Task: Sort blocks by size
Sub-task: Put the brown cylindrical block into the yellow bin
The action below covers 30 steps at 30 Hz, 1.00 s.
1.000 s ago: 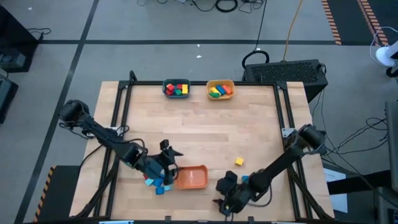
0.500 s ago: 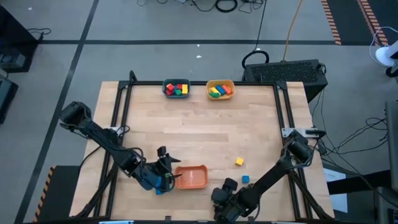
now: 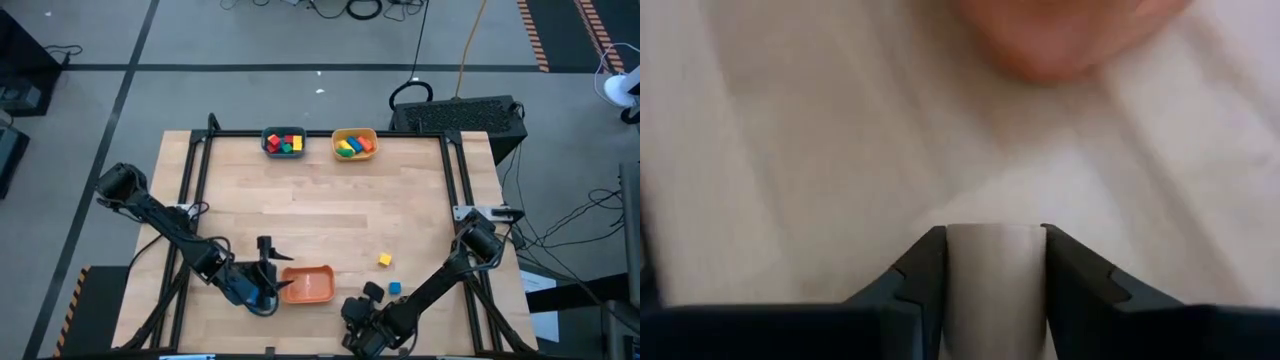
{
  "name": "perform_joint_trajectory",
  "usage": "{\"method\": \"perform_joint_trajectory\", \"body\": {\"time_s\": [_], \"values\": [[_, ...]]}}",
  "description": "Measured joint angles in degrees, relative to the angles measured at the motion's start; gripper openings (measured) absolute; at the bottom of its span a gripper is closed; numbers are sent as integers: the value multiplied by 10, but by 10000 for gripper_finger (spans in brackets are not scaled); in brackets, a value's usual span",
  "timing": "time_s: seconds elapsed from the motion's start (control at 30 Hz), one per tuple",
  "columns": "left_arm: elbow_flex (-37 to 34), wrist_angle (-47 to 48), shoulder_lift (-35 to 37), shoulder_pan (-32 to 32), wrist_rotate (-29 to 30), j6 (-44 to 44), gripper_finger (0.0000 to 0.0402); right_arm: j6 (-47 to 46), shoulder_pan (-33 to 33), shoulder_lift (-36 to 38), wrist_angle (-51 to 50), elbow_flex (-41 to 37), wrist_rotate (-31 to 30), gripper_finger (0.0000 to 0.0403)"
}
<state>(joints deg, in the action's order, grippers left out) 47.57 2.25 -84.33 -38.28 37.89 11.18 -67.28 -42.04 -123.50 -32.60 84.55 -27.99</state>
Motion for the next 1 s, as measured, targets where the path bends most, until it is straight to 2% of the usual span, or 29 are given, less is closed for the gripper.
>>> {"method": "perform_joint_trajectory", "body": {"time_s": [0.1,0.27,0.43,0.57,0.73,0.87,1.0], "values": [[0,-18,0,0,-2,-43,274,5,2,2,8,0,-28,110],[0,-41,0,0,-3,-110,274,9,4,17,9,0,-37,110],[0,-49,0,5,-14,-136,274,21,4,46,11,0,-71,110],[0,-49,0,13,-16,-132,274,45,3,74,15,0,-118,110],[0,-81,0,18,-16,-137,274,80,8,103,31,1,-219,110],[0,-128,-16,19,-16,-195,274,108,24,108,60,1,-278,110],[0,-177,-44,19,-4,-262,274,111,45,109,71,1,-303,110]]}}
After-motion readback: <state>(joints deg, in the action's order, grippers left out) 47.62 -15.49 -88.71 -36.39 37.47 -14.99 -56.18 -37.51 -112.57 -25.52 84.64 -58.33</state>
